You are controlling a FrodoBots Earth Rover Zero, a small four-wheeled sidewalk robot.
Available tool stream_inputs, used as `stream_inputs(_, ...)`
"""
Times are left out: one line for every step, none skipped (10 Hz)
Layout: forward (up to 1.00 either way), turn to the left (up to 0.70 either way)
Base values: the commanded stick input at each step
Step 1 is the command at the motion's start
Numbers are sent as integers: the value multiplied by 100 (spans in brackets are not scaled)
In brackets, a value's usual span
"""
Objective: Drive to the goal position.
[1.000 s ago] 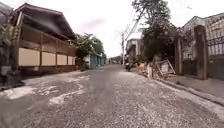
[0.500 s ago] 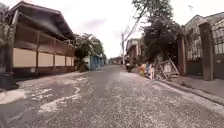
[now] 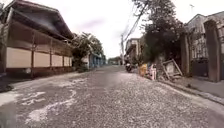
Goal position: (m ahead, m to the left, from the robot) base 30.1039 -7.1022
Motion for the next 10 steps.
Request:
stream_inputs(0, 0)
stream_inputs(8, 0)
stream_inputs(25, 0)
stream_inputs(42, 0)
stream_inputs(50, 0)
stream_inputs(50, 0)
stream_inputs(50, 0)
stream_inputs(50, 0)
stream_inputs(50, 0)
stream_inputs(50, 0)
